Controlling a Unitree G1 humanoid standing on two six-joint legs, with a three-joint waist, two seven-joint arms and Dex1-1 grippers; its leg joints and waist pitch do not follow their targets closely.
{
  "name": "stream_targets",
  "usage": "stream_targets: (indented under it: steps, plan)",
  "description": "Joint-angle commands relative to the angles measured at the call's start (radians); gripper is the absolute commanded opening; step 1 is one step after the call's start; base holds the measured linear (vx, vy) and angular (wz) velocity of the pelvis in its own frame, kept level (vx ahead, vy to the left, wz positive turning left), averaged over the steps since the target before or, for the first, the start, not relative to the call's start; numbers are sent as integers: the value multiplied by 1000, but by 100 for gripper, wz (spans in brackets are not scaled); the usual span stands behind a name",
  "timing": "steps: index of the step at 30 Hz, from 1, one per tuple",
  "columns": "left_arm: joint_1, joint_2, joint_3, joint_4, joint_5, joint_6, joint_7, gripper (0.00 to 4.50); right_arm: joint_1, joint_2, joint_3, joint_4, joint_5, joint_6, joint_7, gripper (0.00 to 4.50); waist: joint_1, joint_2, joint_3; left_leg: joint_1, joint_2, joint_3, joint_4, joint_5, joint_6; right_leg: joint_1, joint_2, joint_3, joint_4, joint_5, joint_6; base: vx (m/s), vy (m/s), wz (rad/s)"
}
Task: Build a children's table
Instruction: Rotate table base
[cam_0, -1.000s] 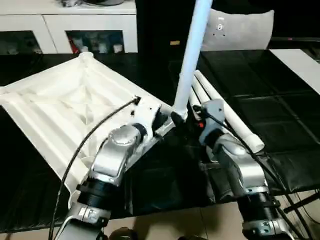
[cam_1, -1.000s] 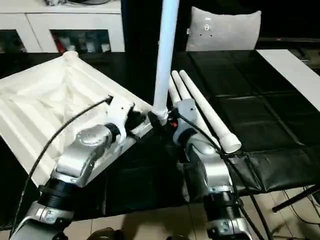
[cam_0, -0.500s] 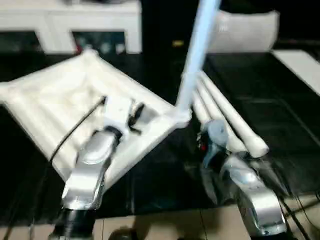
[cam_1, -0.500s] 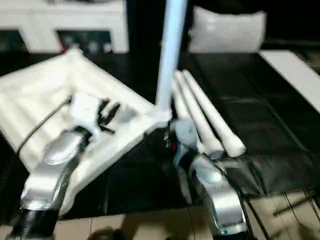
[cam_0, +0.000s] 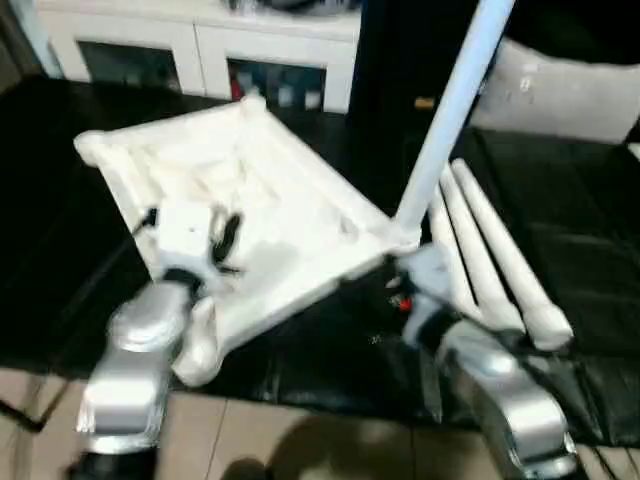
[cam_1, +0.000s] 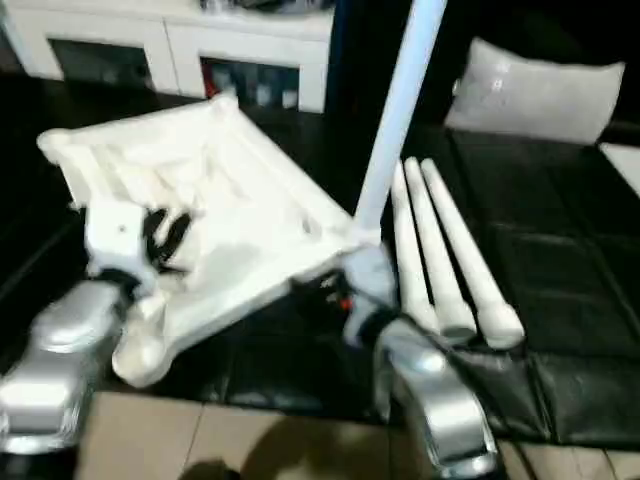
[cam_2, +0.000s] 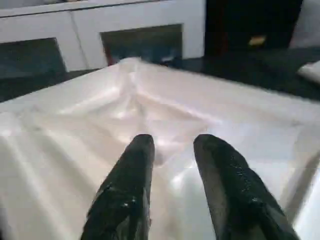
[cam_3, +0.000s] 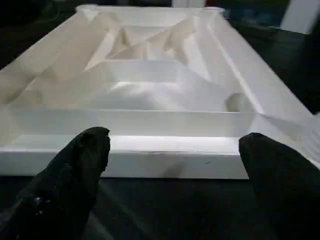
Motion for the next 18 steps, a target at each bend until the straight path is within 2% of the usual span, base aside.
stream_targets:
  steps: [1,2,3,4,6,8,9,11,12,14,15,16,18]
  plan:
    - [-5,30,-8,-1,31,37,-19,194,-8,-23,-14,11,-11,38,-9,450,-18,20,-42,25,77,-16,-105,-269,-13,36,-92,55,-80,-49,-167,-68,40,-3]
    - [-5,30,-8,-1,31,37,-19,202,-8,-23,-14,11,-11,38,-9,450,-19,19,-39,25,76,-13,-107,-306,-28,34,-95,57,-86,-99,-161,-64,23,0]
    - [-7,61,-2,13,44,53,-24,207,-13,-34,-8,22,-22,55,-15,450,-26,15,-31,33,71,-8,-109,-407,-56,21,-101,64,-104,-266,-134,-64,23,0]
    - [-7,61,-2,13,44,53,-24,207,-13,-34,-8,22,-22,55,-15,450,-28,14,-30,33,70,-7,-109,-421,-60,20,-104,66,-107,-307,-126,-60,13,-1]
    - [-12,131,-1,49,85,68,-32,228,-25,-48,4,41,-50,102,-29,450,-33,11,-30,27,66,-6,-112,-423,-64,20,-106,66,-114,-387,-96,0,0,0]
    - [-16,158,-4,62,94,75,-38,244,-30,-52,9,45,-54,121,-32,450,-37,9,-31,25,64,-4,-113,-405,-61,18,-107,67,-119,-418,-75,0,0,0]
    - [-18,190,-11,71,103,99,-48,248,-35,-54,14,51,-60,132,-34,450,-39,9,-36,29,66,-2,-111,-377,-55,14,-108,68,-117,-388,-79,0,0,0]
    - [-22,231,-23,84,118,125,-61,259,-45,-55,20,62,-64,140,-38,450,-39,13,-38,26,66,0,-111,-348,-49,14,-104,68,-112,-340,-90,0,0,0]
    - [-30,266,-33,108,138,143,-68,235,-60,-54,28,81,-72,140,-46,450,-41,15,-40,23,67,3,-110,-322,-46,14,-101,66,-106,-294,-102,0,0,0]
    - [-36,281,-35,124,149,151,-69,215,-70,-52,33,95,-79,142,-52,450,-42,13,-41,24,66,7,-108,-308,-44,13,-99,67,-105,-265,-111,0,0,0]
    - [-44,297,-39,140,150,153,-80,220,-84,-48,38,113,-86,145,-54,450,-41,17,-45,24,68,9,-106,-266,-41,16,-97,66,-97,-188,-132,0,0,0]
    - [-47,305,-46,145,146,158,-94,220,-92,-46,41,125,-90,145,-53,450,-40,21,-47,24,67,9,-105,-251,-40,17,-96,66,-94,-155,-140,0,0,0]
    - [-48,321,-60,152,145,176,-113,196,-109,-43,52,151,-97,139,-54,450,-39,20,-49,24,69,12,-103,-210,-37,20,-95,64,-87,-72,-157,0,0,0]
